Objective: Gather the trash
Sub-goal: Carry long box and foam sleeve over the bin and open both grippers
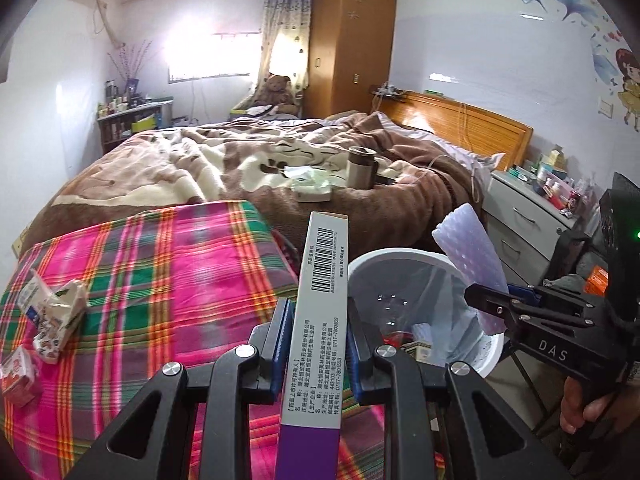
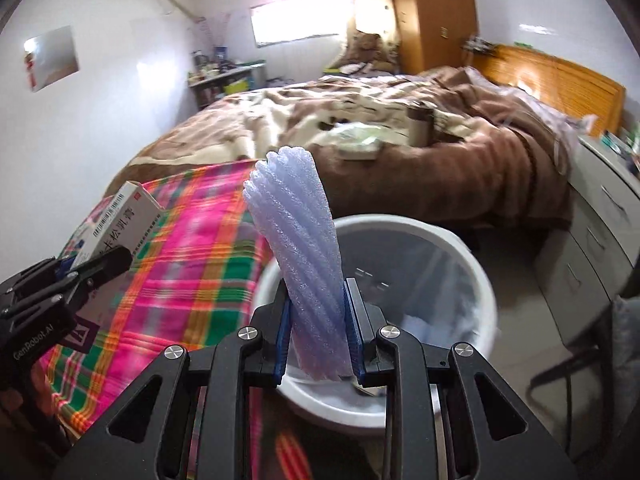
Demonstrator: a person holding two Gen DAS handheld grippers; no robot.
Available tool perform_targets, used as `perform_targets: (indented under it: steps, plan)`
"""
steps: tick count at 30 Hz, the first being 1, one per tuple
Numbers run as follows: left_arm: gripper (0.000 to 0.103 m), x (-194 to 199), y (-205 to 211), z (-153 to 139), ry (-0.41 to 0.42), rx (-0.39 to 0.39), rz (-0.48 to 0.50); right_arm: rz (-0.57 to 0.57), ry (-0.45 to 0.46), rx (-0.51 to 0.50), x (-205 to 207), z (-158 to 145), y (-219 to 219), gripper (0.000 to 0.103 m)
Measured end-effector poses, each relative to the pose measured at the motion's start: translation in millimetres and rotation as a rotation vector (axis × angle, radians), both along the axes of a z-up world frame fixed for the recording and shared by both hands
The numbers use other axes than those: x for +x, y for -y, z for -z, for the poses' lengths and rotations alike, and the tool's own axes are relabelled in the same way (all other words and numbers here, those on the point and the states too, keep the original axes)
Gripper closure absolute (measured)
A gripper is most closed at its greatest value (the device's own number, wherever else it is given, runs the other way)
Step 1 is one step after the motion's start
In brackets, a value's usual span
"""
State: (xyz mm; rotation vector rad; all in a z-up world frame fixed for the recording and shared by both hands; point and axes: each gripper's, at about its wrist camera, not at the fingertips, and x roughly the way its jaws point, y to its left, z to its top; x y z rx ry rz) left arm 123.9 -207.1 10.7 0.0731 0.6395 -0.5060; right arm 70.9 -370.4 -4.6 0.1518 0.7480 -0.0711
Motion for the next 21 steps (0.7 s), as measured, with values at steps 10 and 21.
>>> perform_targets:
  steps: [10,21]
  plan:
    - [0.078,10.0,50.0,10.9,-0.009,0.032,0.065,0.090,-0.063,0.006,-1.6,20.3,30.8,0.077]
    - [0.078,20.5,84.9,20.9,-0.040,0.047,0.123,0.140,-0.117,0.005,-5.0,34.4,47.3,0.076]
